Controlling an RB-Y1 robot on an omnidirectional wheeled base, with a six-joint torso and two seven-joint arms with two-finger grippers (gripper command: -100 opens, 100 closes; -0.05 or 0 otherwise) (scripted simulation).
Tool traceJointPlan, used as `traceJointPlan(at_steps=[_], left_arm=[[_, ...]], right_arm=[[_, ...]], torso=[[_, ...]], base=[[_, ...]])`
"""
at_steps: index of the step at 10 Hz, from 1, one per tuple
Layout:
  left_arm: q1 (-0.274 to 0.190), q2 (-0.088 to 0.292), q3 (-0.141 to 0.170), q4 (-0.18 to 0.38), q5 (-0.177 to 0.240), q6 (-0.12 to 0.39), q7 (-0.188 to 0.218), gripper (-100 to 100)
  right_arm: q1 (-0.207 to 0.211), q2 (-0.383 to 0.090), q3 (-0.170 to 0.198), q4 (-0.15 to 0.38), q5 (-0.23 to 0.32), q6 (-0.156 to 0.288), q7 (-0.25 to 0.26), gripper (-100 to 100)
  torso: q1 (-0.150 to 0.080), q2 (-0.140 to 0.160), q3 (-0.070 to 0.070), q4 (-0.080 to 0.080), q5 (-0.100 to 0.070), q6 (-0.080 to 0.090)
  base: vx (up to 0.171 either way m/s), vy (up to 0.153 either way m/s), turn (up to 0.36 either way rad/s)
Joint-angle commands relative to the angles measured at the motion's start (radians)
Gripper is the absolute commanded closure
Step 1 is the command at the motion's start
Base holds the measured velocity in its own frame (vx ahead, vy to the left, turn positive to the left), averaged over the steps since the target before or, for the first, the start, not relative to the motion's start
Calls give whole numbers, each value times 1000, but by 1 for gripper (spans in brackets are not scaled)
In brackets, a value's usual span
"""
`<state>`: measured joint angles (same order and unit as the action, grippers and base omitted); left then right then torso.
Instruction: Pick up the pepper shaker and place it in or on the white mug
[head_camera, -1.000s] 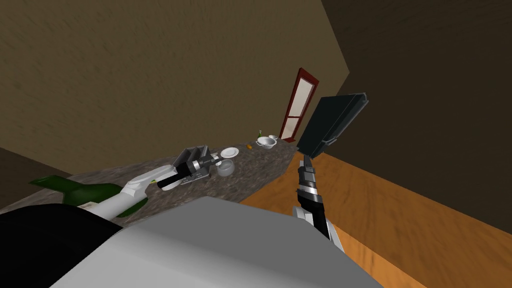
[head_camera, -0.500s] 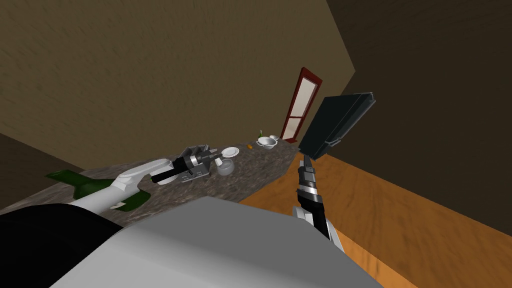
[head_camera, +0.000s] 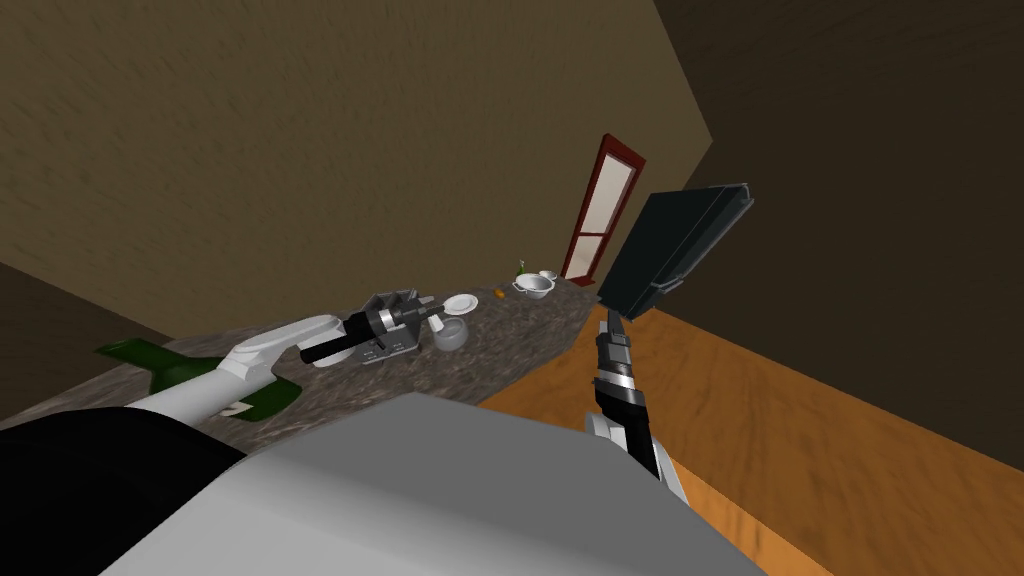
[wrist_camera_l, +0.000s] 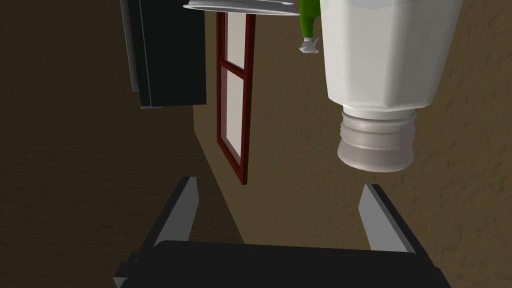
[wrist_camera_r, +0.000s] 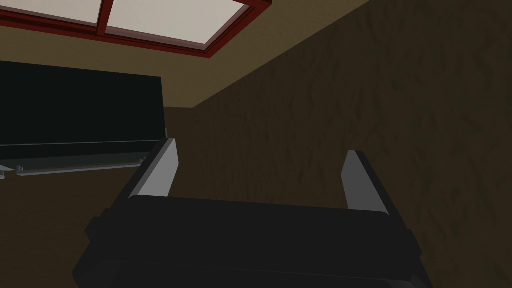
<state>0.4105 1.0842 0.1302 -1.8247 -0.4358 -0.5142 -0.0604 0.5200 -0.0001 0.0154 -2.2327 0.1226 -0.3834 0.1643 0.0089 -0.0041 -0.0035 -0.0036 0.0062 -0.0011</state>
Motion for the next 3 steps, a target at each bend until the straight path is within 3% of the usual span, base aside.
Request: traceJointPlan(at_steps=[1, 3], left_arm=[[0, 0, 0, 0, 0, 0, 0, 0], [0, 0, 0, 0, 0, 0, 0, 0]], right_arm=[[0, 0, 0, 0, 0, 0, 0, 0], [0, 0, 0, 0, 0, 0, 0, 0]], torso=[[0, 0, 0, 0, 0, 0], [0, 0, 0, 0, 0, 0]], base=[[0, 0, 0], [0, 0, 0]])
